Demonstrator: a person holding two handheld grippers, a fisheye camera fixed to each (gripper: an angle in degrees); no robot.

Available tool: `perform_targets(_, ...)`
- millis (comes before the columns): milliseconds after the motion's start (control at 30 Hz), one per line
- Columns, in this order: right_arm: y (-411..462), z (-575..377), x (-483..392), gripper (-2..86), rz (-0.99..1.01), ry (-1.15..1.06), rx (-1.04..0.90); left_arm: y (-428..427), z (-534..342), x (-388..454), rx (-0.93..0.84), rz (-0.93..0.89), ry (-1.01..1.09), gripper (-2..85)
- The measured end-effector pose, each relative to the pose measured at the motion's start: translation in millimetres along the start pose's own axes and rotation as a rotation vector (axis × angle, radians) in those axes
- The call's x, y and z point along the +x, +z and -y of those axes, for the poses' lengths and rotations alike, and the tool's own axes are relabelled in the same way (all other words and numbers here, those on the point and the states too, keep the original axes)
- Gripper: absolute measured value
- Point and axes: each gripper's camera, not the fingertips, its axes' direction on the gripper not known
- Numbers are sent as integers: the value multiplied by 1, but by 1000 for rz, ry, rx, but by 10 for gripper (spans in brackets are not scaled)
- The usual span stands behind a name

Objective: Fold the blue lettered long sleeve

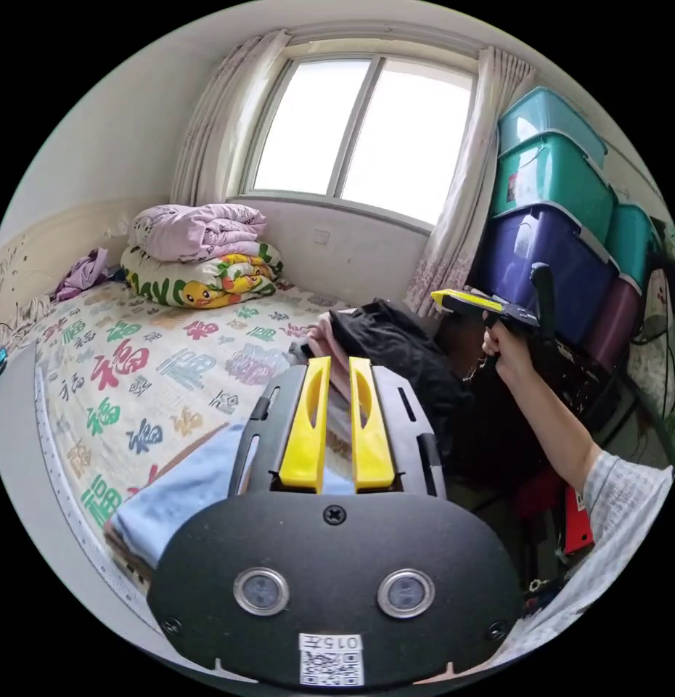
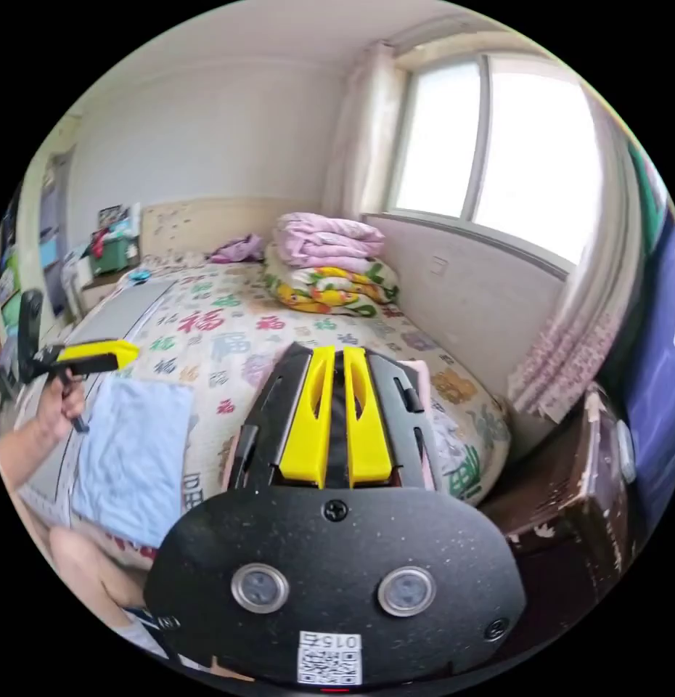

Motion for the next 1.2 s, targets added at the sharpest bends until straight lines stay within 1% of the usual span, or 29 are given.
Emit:
perform_targets(33,-5,-16,-27,47,67,-73,26,-21,-25,-10,-25,21,-2,54)
perform_targets(67,-8,-25,-41,48,102,-105,32,-42,-50,-22,-58,40,-20,56)
perform_targets(133,-12,-51,-82,44,238,-167,42,-71,-90,-40,-101,68,-89,62)
perform_targets(200,-12,-87,-143,36,463,-283,19,-99,-130,-57,-146,98,-173,68)
perform_targets(233,-11,-104,-173,49,546,-298,-3,-115,-158,-67,-173,110,-238,71)
perform_targets(267,-10,-112,-187,60,585,-305,-7,-130,-183,-73,-182,107,-296,72)
perform_targets(333,-9,-132,-227,84,698,-334,-31,-145,-216,-76,-205,87,-358,72)
perform_targets(367,-8,-143,-251,93,768,-394,-55,-152,-233,-77,-234,86,-399,73)
perform_targets(433,-3,-155,-284,107,819,-464,-127,-158,-252,-75,-247,66,-435,73)
perform_targets(467,2,-161,-303,124,827,-529,-203,-158,-260,-74,-263,39,-448,74)
perform_targets(500,8,-166,-318,126,806,-575,-281,-157,-262,-74,-275,23,-452,74)
perform_targets(533,11,-167,-322,126,785,-586,-308,-153,-265,-73,-304,-3,-455,76)
perform_targets(600,12,-167,-316,75,678,-529,-281,-148,-263,-72,-328,-36,-450,78)
perform_targets(633,12,-166,-311,61,675,-508,-278,-146,-259,-70,-335,-55,-435,79)
perform_targets(733,16,-156,-276,39,744,-359,-309,-144,-244,-70,-350,-87,-402,84)
perform_targets(867,9,-151,-218,29,760,-123,-246,-139,-222,-80,-414,-117,-409,83)
perform_targets(933,6,-151,-196,26,799,-38,-211,-136,-212,-85,-462,-121,-418,67)
perform_targets(1000,5,-151,-175,24,841,44,-205,-145,-200,-92,-472,-156,-432,49)
perform_targets(1067,0,-150,-163,22,893,93,-176,-176,-186,-93,-376,-230,-441,33)
perform_targets(1200,-37,-136,-146,16,965,113,-1,-235,-157,-87,-221,-271,-417,13)
